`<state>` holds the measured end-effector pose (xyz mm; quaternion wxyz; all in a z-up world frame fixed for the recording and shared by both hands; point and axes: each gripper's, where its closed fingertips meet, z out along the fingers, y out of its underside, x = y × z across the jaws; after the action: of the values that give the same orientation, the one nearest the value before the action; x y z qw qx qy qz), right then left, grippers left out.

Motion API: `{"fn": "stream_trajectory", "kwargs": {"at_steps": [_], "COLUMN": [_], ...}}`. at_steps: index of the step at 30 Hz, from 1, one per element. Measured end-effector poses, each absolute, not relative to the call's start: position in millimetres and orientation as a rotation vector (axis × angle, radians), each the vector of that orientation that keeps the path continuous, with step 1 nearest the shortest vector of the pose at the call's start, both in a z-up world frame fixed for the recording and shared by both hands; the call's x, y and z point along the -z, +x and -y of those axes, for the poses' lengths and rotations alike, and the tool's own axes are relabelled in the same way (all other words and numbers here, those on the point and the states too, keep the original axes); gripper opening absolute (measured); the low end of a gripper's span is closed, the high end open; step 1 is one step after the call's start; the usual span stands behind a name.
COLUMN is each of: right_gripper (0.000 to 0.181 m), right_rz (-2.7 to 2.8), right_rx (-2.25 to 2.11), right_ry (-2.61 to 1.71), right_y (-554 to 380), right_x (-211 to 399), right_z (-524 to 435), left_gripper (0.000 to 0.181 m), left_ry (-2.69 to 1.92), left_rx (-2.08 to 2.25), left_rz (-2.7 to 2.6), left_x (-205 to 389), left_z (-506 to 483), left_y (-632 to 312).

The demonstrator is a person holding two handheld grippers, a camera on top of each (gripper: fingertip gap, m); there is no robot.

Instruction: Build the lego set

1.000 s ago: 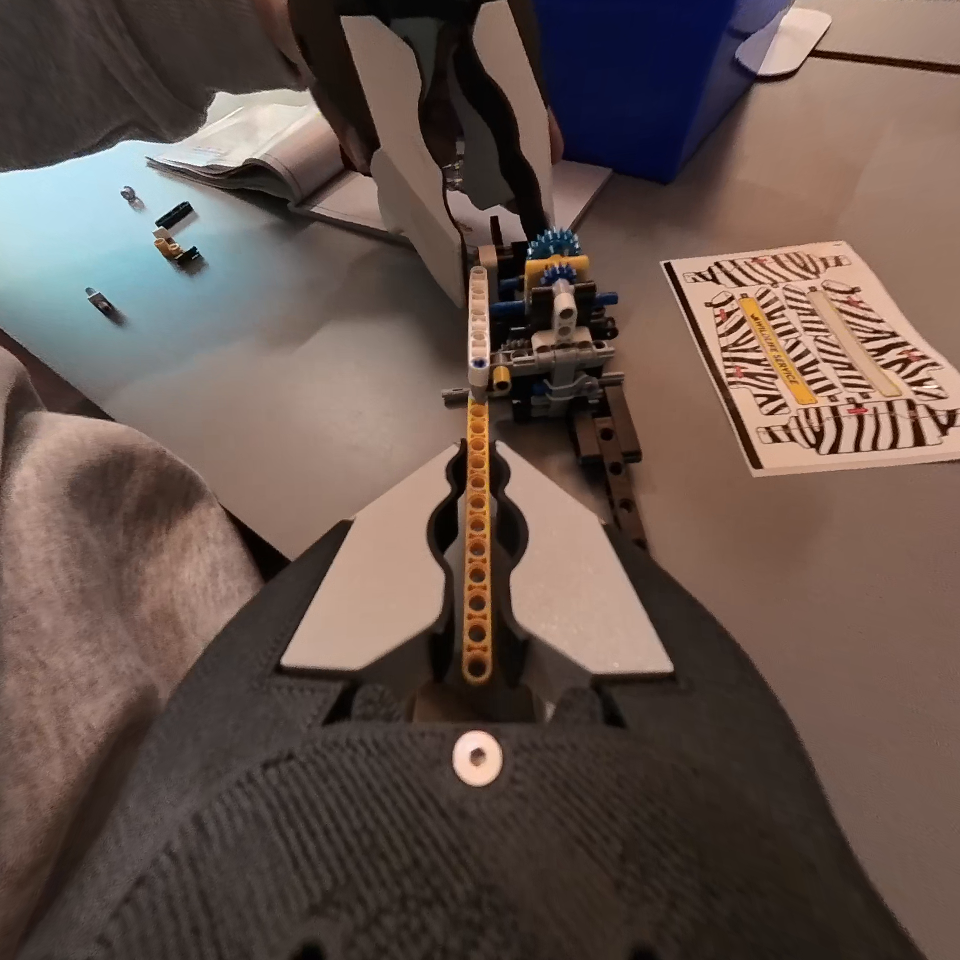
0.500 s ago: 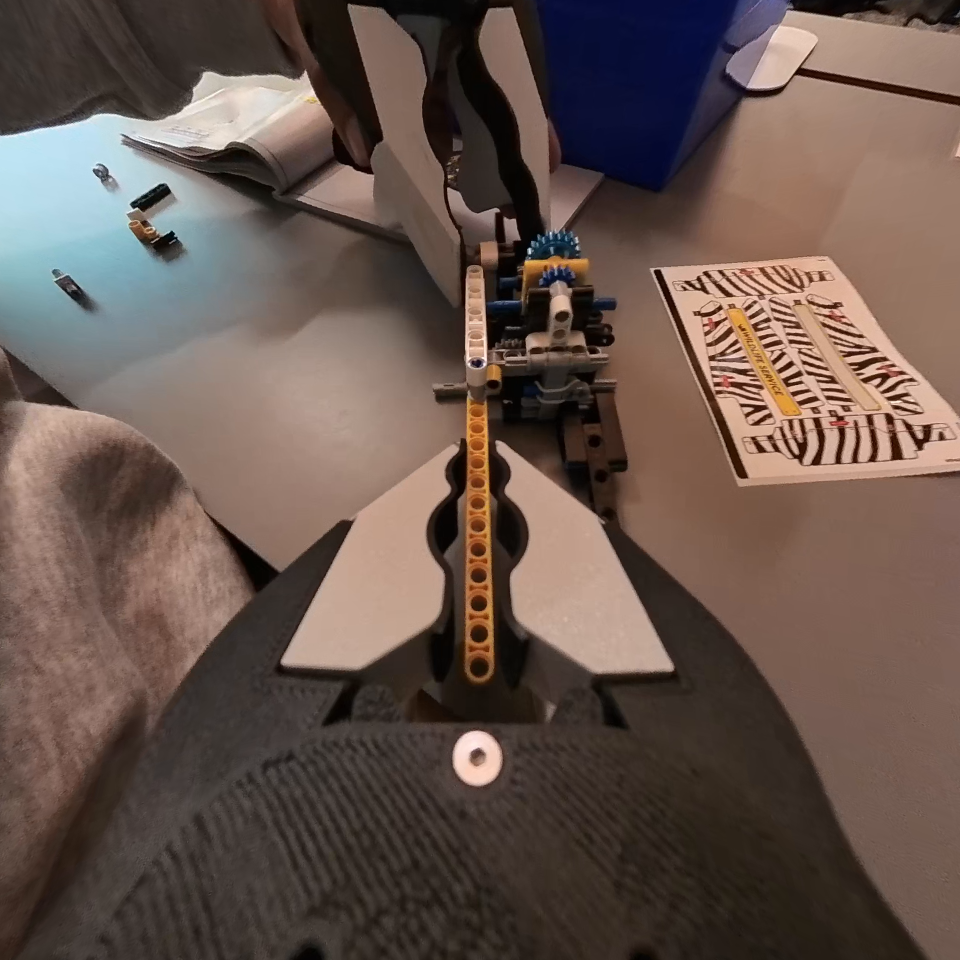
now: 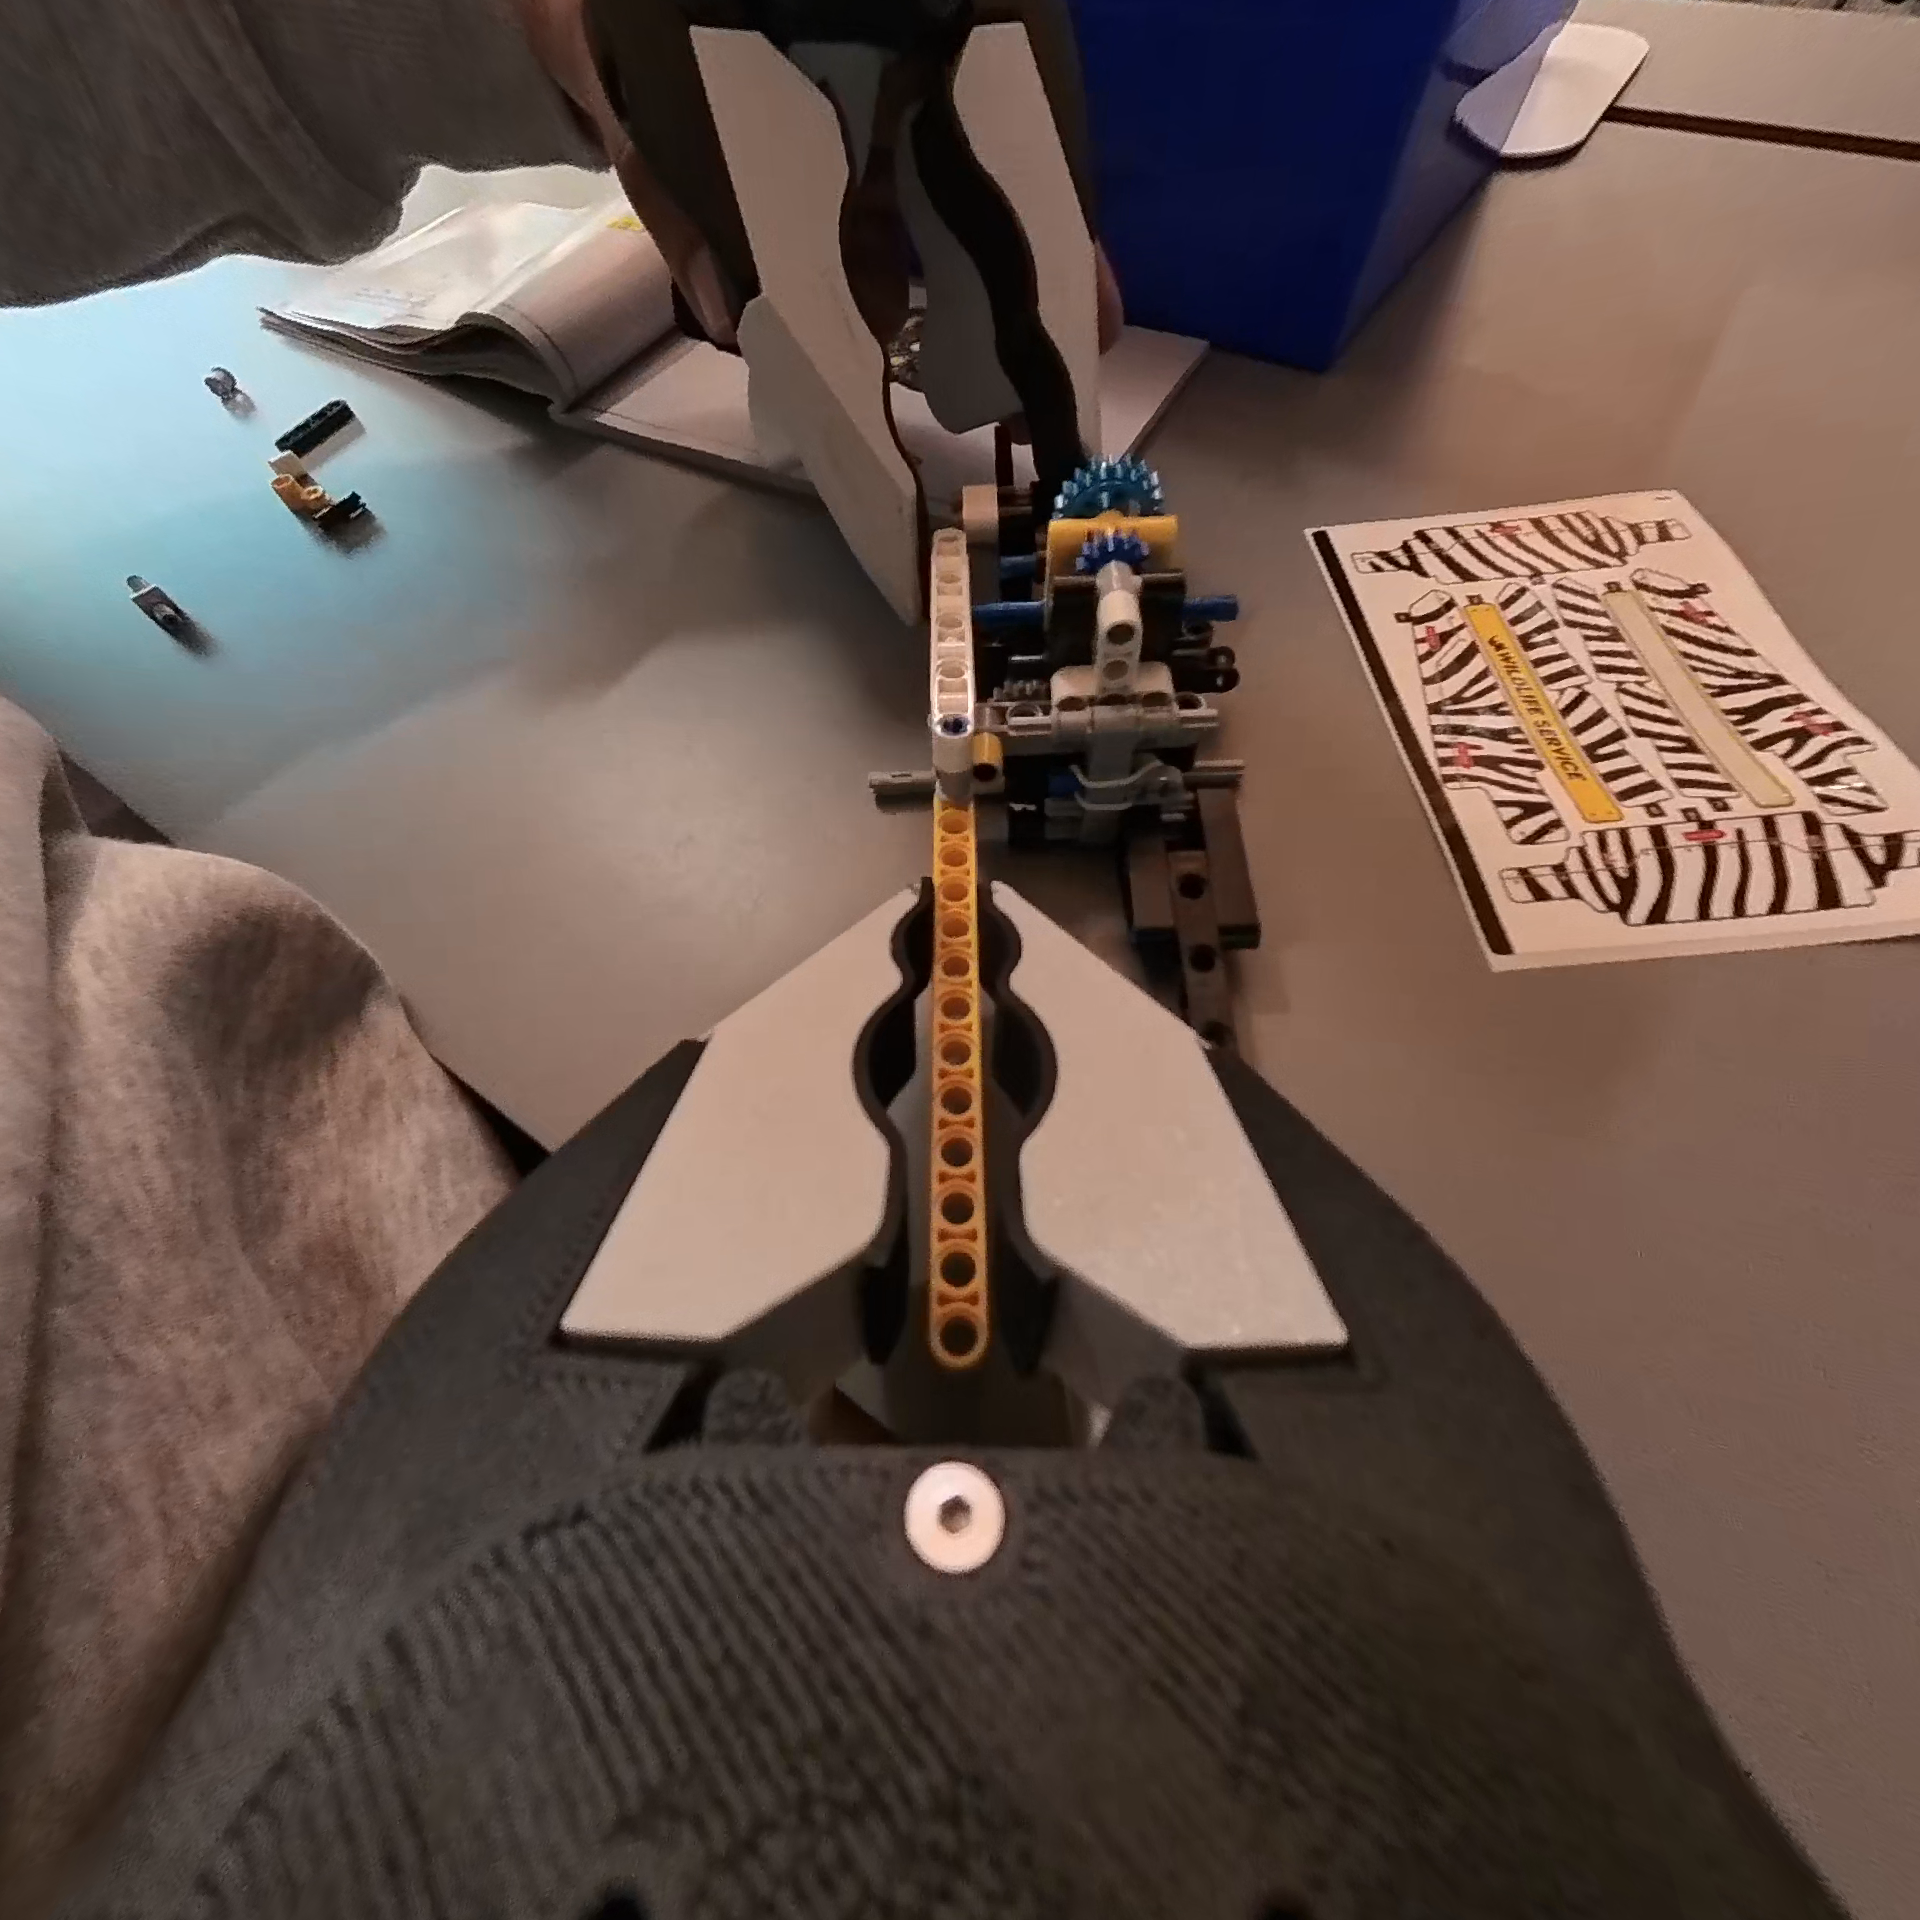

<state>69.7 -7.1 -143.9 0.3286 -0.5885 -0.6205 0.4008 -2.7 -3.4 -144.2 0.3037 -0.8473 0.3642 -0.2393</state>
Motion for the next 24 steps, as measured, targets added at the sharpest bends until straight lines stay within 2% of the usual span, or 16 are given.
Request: {"fn": "stream_trajectory", "kwargs": {"at_steps": [24], "right_gripper": [0.006], "right_rz": [1.601], "right_rx": [-1.028], "right_ry": [-1.574], "right_y": [68.1], "right_x": [147.5], "right_z": [4.0], "left_gripper": [0.04], "left_ry": [-2.256], "left_rx": [0.622], "left_rz": [-0.961], "left_x": [145.0], "left_z": [2.1], "left_y": [-5.6]}}
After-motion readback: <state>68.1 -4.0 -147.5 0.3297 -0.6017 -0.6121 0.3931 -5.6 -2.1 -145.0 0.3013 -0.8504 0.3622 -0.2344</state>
